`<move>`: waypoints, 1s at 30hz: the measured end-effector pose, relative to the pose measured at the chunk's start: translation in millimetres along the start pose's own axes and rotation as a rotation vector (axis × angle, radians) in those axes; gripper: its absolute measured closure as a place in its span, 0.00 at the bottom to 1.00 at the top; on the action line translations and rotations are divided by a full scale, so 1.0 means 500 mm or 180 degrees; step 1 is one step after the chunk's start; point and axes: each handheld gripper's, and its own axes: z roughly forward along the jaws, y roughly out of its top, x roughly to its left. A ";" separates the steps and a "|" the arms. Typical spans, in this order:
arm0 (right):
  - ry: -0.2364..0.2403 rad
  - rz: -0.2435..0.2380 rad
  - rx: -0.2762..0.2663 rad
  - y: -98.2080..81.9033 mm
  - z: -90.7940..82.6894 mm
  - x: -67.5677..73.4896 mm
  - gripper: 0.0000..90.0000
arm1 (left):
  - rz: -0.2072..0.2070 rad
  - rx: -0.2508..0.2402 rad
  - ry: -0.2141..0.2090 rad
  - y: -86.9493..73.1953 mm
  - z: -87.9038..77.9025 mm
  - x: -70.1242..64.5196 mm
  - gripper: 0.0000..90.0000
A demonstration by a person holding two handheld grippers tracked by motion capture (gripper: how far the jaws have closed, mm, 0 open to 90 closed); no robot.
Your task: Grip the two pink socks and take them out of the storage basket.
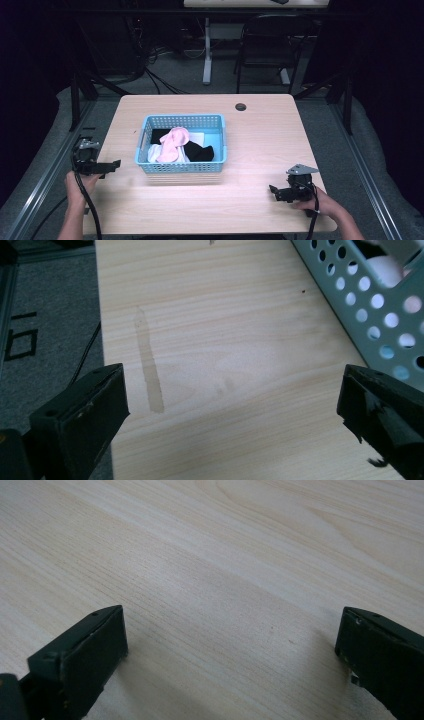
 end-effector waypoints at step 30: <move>0.0004 -0.0008 -0.0006 0.002 0.002 0.001 0.00 | 0.0229 0.0258 -0.0417 0.142 -0.082 -0.072 0.00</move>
